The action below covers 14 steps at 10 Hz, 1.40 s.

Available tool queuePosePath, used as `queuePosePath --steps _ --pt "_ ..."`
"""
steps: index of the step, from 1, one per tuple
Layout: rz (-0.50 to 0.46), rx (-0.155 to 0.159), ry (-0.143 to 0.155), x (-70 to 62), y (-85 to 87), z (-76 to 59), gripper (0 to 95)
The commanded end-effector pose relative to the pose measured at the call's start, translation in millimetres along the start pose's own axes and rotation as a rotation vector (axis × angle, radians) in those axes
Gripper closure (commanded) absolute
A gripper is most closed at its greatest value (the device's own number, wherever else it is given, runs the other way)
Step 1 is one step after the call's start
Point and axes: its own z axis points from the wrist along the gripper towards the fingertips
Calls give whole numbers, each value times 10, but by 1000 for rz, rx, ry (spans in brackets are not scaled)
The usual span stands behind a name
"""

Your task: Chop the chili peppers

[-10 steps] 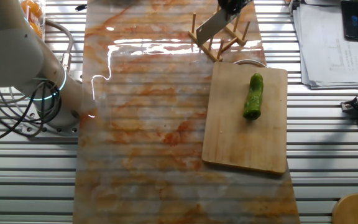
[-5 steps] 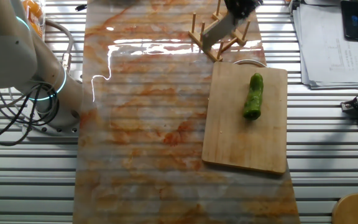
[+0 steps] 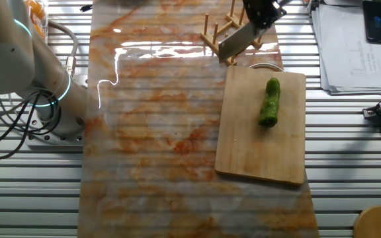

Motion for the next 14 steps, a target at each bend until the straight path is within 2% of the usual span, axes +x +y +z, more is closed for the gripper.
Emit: queuePosePath --steps 1,2,3,4,6,7,9,11,13,14 --pt "163 -137 31 4 2 -18 950" --pt "256 -156 22 4 2 -18 950" --pt "324 -146 42 4 2 -18 950" --pt "400 -113 64 4 2 -18 950" --pt "401 -113 72 57 -94 25 950" --pt "397 -108 73 99 -204 62 950" --pt "394 -91 61 191 -595 166 950" --pt "371 -80 59 247 -979 204 950" --pt "374 -72 52 263 -1172 237 950" --pt "381 -53 48 276 -1254 270 950"
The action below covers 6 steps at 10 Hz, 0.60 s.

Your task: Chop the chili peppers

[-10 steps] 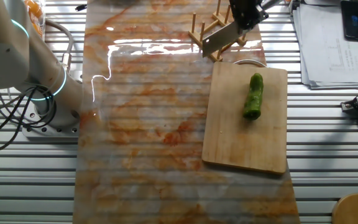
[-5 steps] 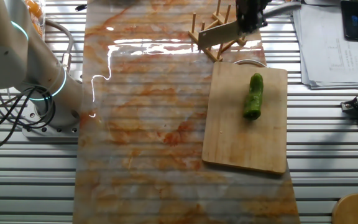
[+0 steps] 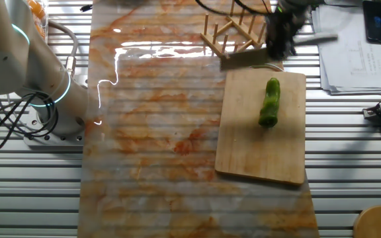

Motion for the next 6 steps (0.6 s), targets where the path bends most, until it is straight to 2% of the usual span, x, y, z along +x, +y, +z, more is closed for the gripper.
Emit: queuePosePath --steps 1,3,5,6 --pt "-64 13 -39 -13 -102 34 950" --pt "-25 -11 -45 -13 -102 34 950" --pt "33 11 -35 -13 -102 34 950" --pt "49 15 -43 -13 -102 34 950"
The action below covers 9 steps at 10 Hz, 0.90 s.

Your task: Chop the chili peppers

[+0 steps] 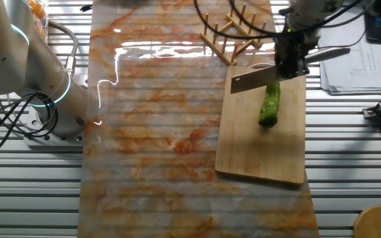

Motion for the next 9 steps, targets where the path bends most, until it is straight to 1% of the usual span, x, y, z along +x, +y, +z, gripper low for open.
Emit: queuePosePath --steps 1,2,3,4,5,6,7,9 --pt "155 21 12 -59 -31 20 950" --pt "180 21 12 -112 -57 42 950" --pt "221 17 11 -229 -118 104 950" --pt "247 5 6 -311 -158 154 950" --pt "268 -24 11 -387 -202 230 950" --pt "275 -51 13 -392 -216 264 950" --pt "273 -83 6 -377 -219 302 950" --pt "259 -90 21 -374 -157 355 950"
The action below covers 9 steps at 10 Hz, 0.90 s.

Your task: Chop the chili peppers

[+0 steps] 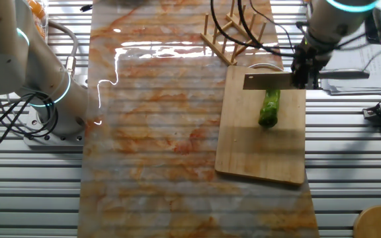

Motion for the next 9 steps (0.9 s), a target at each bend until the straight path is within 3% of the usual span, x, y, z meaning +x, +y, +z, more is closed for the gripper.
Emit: queuePosePath --steps 1,3,9 --pt "-32 -21 9 61 102 149 950" --pt "-26 -6 2 176 205 286 950" --pt "-28 3 2 246 175 394 950"
